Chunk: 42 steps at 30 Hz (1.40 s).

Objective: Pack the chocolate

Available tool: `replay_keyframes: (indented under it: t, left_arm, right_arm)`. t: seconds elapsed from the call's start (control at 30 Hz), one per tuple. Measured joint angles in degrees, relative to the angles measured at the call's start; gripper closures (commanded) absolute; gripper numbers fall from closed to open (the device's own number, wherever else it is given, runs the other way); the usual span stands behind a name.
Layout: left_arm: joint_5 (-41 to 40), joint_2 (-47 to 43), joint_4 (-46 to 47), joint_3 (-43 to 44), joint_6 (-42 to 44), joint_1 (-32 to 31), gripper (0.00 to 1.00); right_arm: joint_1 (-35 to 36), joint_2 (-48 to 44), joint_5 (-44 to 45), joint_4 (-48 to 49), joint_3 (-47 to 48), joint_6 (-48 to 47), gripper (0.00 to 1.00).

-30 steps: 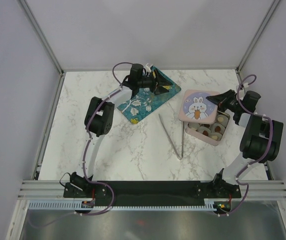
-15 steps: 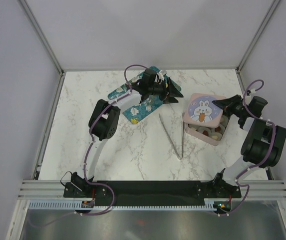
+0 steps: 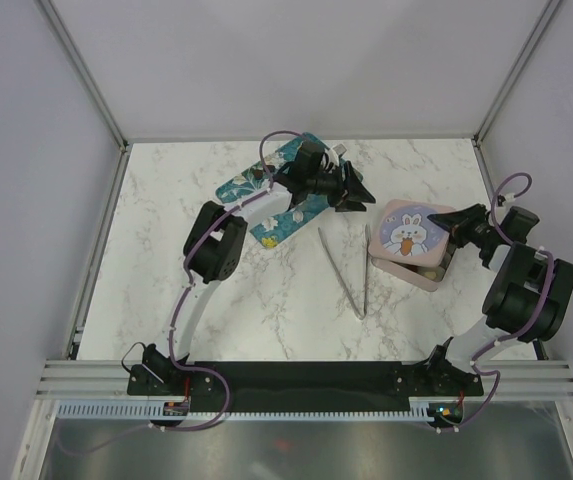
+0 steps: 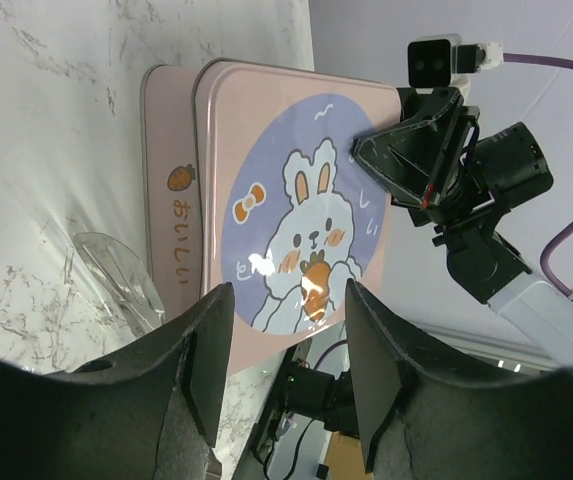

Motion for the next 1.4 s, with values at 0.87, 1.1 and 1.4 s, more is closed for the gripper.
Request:
replay_keyframes:
  t: [0.87,1.1,1.4]
  left_arm:
    - [0.5,3.3,2.3,0.0,-0.1,-2.6,0.48]
    - [0.7,3.3,3.1,0.0,-0.1,-3.0,0.49]
    - [0.8,3.3,3.1,0.0,-0.3,-3.0,0.49]
  right_arm:
    - [-4.4,1.9,-2.9,3.9,-3.6,-0.1,0.74]
    - [-6.0,1.8,-2.6,-0.3,-3.2,-3.0,0.68]
    - [-7.2,1.8,-0.9,-6.0,-2.2,-6.9,0.55]
